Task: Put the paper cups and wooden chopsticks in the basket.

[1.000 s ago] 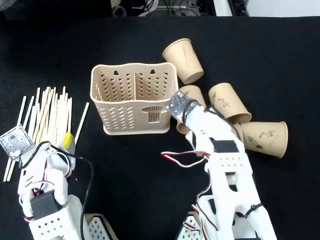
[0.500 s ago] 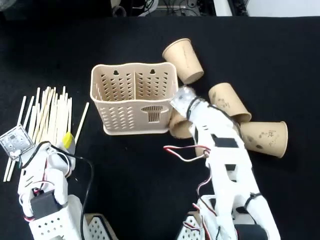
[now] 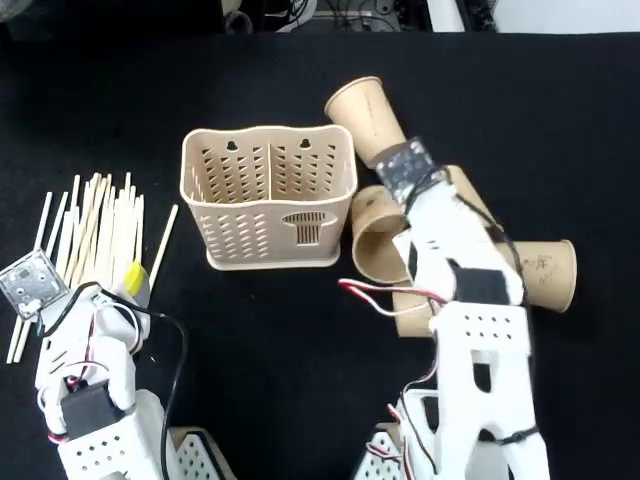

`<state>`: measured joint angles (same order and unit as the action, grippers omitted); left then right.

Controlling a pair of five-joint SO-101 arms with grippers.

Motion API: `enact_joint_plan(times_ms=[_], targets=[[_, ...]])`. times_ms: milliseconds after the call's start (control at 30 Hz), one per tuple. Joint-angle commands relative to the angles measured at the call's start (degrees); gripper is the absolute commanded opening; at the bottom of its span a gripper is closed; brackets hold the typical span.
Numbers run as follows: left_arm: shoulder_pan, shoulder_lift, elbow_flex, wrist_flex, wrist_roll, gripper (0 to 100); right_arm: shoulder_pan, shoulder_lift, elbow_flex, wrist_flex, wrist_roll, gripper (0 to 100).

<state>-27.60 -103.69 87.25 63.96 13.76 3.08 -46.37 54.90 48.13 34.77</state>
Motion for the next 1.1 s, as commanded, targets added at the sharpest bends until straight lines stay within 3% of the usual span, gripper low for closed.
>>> enact_joint_plan(times_ms=[0,267,567,767,1067], targets=[[0.1,-0.4,-0.6,-1.1,-0.4,27,0.4,-1.7,-9.7,8.5,-4.3,1.1],[0.1,-0.4,-0.6,-1.1,-0.4,27,0.4,-1.7,-33.1,30.4,-12.7,1.1],[0.1,-0.4,-0.5,-1.1,-0.4,27,-1.6,6.4,-66.1,52.0,-15.0,1.1],[0.2,-0.4,-0.4,-1.1,-0.4,27,-7.8,19.6,-83.8,53.1,-21.8,1.1],[0.2,-0.4,-0.3,-1.1,-0.4,27,-19.5,29.0,-92.2,53.0,-25.3,1.1]])
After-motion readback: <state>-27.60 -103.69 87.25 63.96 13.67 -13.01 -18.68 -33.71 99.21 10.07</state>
